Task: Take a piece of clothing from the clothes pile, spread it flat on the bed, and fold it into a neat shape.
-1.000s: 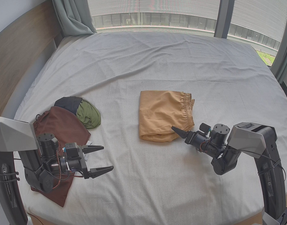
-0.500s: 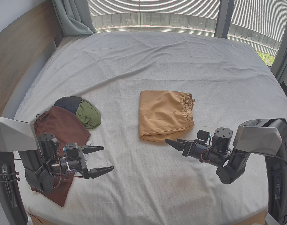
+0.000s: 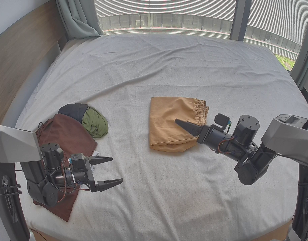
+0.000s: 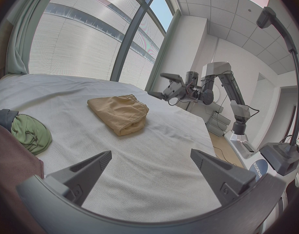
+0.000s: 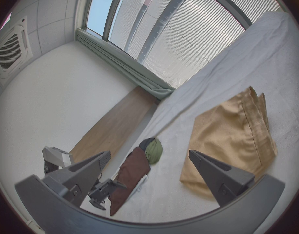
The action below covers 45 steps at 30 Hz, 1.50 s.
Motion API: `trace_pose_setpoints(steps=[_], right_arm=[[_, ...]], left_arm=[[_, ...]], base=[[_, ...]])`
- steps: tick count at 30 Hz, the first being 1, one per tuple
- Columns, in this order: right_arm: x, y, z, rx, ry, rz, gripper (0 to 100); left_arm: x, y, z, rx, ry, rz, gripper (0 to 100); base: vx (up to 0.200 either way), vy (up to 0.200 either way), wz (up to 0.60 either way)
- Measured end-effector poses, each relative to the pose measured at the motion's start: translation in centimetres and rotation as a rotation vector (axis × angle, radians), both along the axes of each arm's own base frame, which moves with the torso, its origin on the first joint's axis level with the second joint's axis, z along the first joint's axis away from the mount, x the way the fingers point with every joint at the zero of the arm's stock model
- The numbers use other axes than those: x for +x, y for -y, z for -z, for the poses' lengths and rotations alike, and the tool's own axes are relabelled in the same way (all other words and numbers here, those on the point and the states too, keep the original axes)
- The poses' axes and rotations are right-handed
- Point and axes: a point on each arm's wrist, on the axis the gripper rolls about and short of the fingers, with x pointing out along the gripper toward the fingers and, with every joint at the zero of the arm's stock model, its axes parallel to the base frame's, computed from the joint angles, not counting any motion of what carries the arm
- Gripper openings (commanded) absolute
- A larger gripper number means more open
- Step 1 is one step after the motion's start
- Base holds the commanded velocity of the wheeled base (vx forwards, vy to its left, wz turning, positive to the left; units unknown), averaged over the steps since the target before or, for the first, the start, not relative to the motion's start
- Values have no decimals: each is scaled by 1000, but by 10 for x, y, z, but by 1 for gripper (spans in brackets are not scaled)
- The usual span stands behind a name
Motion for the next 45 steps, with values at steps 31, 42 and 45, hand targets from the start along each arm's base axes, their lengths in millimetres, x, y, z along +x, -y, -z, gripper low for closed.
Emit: trace_pose_setpoints(steps=[31,42,45], right_arm=[[88,23,1,95,41,109,100],[102,22,44,71,-16,121,100],[104,22,56,63,-30,124,100]], left_arm=[[0,0,1,1,-4,0,100],[0,0,3,1,-10,0,100],[0,0,3,1,-11,0,100]], base=[[0,0,0],[0,0,0],[0,0,0]])
